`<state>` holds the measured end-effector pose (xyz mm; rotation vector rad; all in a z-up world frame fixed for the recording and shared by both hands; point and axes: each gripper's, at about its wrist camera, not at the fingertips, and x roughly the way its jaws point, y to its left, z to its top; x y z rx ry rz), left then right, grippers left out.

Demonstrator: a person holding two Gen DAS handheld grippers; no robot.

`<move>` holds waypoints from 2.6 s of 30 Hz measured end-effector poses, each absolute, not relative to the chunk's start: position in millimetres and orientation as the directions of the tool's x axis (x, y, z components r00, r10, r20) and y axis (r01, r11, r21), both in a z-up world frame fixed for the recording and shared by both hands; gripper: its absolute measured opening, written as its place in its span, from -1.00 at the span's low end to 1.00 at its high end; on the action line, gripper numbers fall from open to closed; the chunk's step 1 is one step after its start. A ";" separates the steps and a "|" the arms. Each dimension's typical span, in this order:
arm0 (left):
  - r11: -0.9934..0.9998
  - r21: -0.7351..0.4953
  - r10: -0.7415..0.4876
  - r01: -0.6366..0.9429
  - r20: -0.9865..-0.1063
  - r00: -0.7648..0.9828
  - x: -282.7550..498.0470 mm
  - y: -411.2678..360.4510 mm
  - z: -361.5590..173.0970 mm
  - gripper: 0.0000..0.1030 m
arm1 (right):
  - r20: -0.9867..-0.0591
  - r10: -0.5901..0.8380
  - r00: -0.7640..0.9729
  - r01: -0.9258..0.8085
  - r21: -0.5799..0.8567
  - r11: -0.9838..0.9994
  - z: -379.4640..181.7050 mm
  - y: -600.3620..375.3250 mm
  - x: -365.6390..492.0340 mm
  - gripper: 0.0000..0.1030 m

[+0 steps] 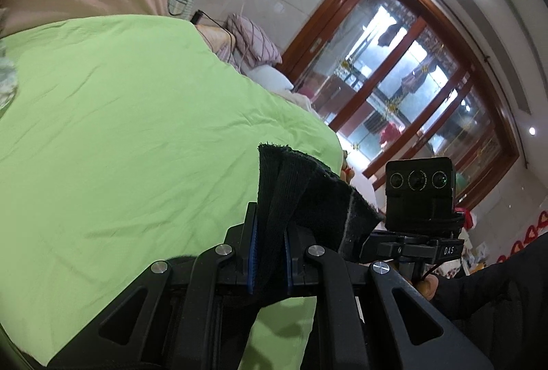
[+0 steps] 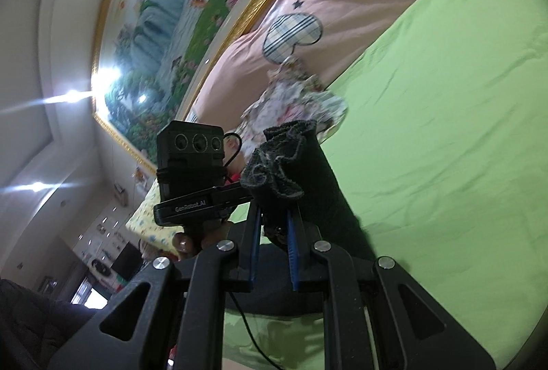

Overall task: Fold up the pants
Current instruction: 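Lift the folded end with both grippers and fold it toward the waistband, then lay the folded end down and open both grippers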

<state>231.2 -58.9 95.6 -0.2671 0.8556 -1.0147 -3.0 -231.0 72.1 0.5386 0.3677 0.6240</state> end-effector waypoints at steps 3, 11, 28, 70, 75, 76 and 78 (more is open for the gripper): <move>0.537 -0.577 -0.830 0.615 -0.490 0.266 225.0 -42.4 89.9 -0.79 | -0.181 0.666 0.724 -0.471 0.577 0.668 67.9 -216.1 5.0 -0.70; 0.573 -0.601 -0.816 0.557 -0.478 0.324 206.1 9.4 69.3 -0.79 | -0.248 0.727 0.640 -0.501 0.583 0.640 49.8 -173.2 29.7 -0.70; 0.654 -0.667 -0.754 0.356 -0.537 0.379 184.5 72.9 -5.2 -0.81 | -0.428 0.744 0.513 -0.460 0.594 0.660 -8.7 -119.6 68.8 -0.71; 0.710 -0.695 -0.455 -0.112 -0.575 0.680 48.2 185.1 -10.9 -0.13 | -0.637 0.658 0.402 -0.565 0.394 0.725 -4.6 -33.1 61.6 -0.02; 0.681 -0.717 -0.425 -0.148 -0.551 0.718 25.4 199.1 -7.8 -0.05 | -0.641 0.664 0.385 -0.588 0.384 0.712 -2.2 -18.9 63.2 -0.02; 0.677 -0.720 -0.421 -0.152 -0.549 0.722 24.2 200.1 -7.4 -0.05 | -0.643 0.665 0.381 -0.593 0.382 0.709 -2.1 -15.5 63.3 -0.02; 0.668 -0.725 -0.405 -0.170 -0.545 0.734 15.3 205.7 -6.0 0.01 | -0.644 0.666 0.377 -0.599 0.379 0.705 -1.5 -11.8 63.3 -0.02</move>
